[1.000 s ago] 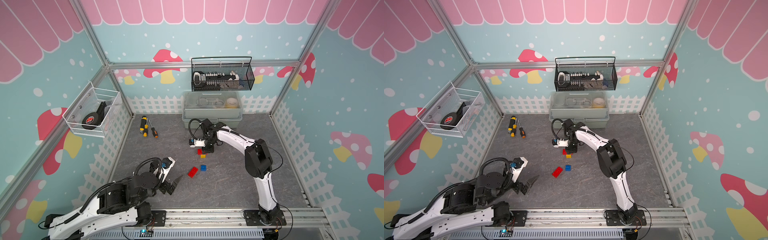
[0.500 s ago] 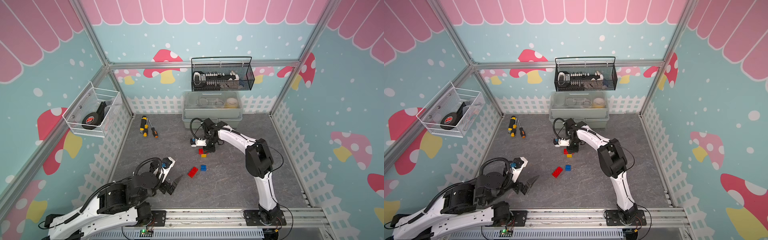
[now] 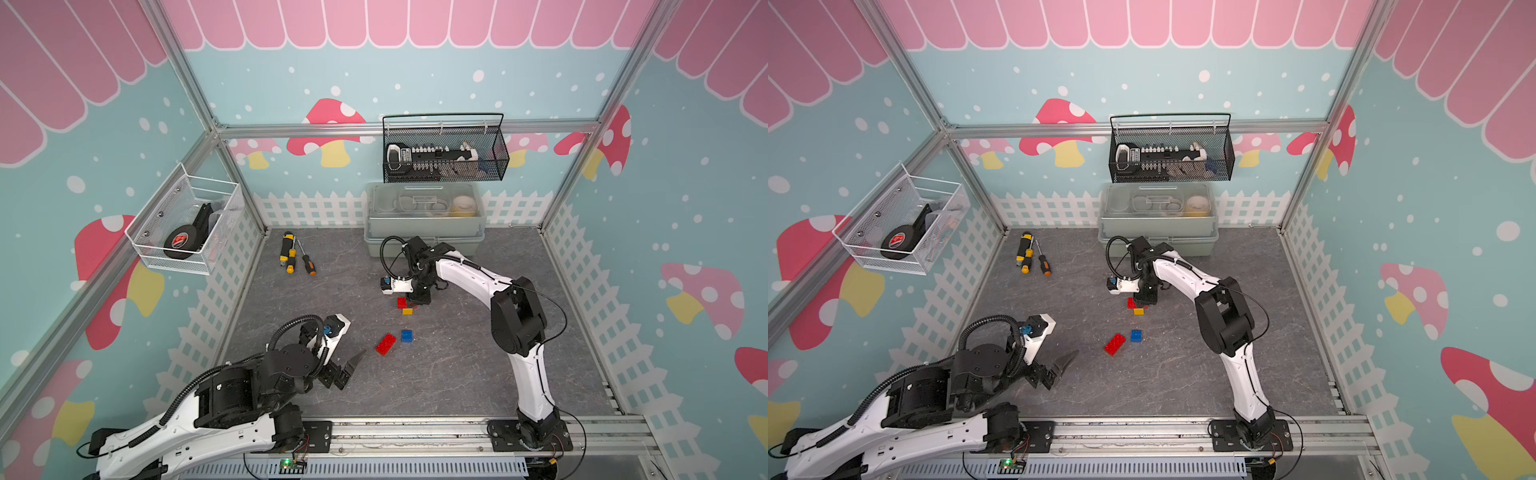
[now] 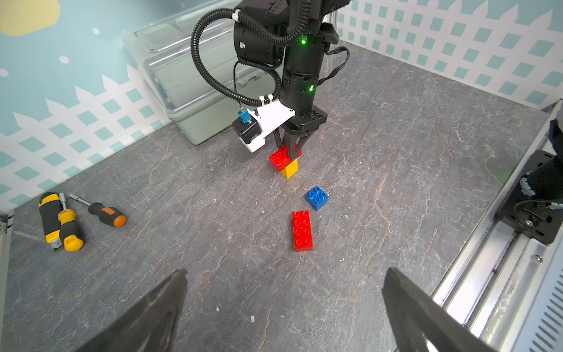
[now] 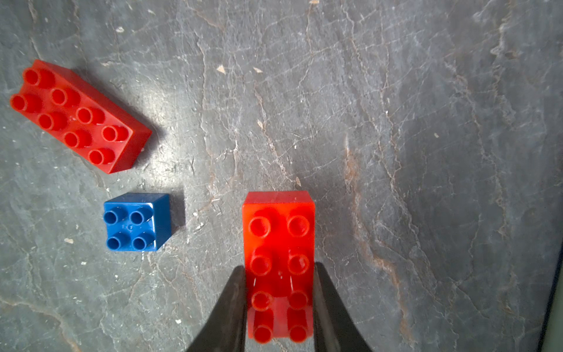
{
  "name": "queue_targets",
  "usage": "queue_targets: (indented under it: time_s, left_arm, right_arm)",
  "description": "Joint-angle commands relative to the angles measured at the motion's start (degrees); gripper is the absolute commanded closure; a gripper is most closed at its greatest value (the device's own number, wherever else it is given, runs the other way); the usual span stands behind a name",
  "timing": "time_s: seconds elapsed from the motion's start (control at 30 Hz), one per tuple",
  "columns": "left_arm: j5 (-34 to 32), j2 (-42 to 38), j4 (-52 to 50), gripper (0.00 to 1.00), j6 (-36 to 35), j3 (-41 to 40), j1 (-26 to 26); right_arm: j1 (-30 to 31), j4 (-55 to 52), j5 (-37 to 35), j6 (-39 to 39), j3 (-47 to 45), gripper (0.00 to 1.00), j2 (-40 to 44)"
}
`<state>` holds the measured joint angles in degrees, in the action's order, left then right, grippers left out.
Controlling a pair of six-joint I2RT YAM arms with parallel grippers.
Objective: Assemble the letter f with lego
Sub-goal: Assemble the lego brick with the lego brick.
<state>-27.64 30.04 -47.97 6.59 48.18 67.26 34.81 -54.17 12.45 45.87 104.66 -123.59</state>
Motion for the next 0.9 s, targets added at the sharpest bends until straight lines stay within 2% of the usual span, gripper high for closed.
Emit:
queue_targets:
  time_s: [0.0, 0.6, 0.87]
  left_arm:
    - [-0.42, -0.18, -1.17, 0.01, -0.89, 1.12, 0.25]
    - [-0.31, -0.03, -1.23, 0.01, -0.96, 1.12, 0.31]
    - [-0.23, -0.09, -1.22, 0.01, -0.97, 1.12, 0.29]
  right_arm:
    - [-0.68, -2.17, -1.25, 2.45, -1.21, 0.78, -1.23]
    - [-0.58, 0.53, -5.63, 0.48, -4.21, 0.79, -1.74]
    - [-0.65, 0.47, -3.94, 0.53, -1.99, 0.79, -0.8]
